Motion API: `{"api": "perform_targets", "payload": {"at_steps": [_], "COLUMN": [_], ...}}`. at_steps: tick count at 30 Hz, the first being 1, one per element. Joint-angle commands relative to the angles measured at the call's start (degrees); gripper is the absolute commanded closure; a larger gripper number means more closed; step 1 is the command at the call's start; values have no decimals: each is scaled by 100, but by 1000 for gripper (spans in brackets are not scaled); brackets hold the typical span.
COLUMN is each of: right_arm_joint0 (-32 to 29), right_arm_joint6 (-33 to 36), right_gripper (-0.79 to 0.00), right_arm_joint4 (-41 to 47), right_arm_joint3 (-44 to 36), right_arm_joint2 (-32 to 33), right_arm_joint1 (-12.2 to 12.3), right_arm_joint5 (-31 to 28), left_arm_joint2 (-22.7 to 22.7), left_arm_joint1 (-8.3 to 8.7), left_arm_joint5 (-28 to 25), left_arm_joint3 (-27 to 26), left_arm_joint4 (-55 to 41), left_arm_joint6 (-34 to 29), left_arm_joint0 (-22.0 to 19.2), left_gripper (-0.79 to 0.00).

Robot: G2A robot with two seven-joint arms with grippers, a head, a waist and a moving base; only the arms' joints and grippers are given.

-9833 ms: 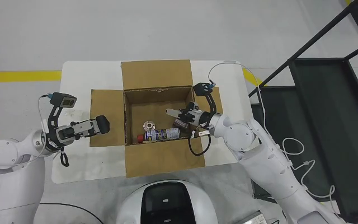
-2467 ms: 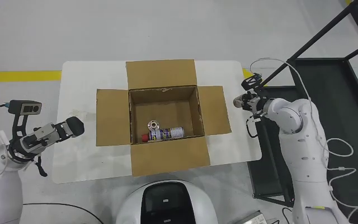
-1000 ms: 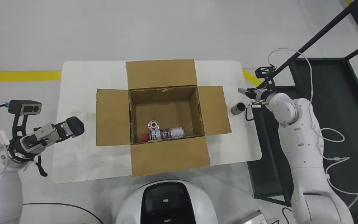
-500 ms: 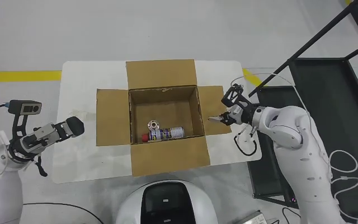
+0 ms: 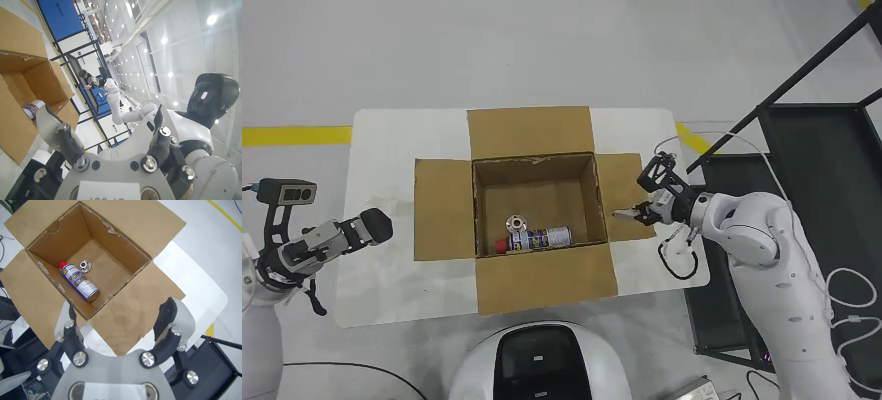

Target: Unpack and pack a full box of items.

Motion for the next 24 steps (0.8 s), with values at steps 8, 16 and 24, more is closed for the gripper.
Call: {"api": "perform_targets", "payload": {"at_steps": [8,16,24], "right_arm_joint0": [1371,2748,2838], "right_arm_joint6": [-263,-495,-557], "right_gripper": [-785,-785,-785], "right_arm_joint4": [-119,-614,-697], "right_arm_joint3": [693,1806,1893], "right_arm_joint2": [-1510,-3062,-3148], "right_arm_joint1": [-104,-353,-375], "right_arm_joint5": [-795,-1427,-1396], "left_arm_joint2": [0,0,0], "left_arm_joint1": [0,0,0], "left_arm_joint5": [0,0,0], "left_arm_joint3": [0,0,0], "left_arm_joint4": [0,0,0], "left_arm_joint6": [0,0,0], "left_arm_joint0": [0,0,0], "left_gripper": [-785,-785,-785]}}
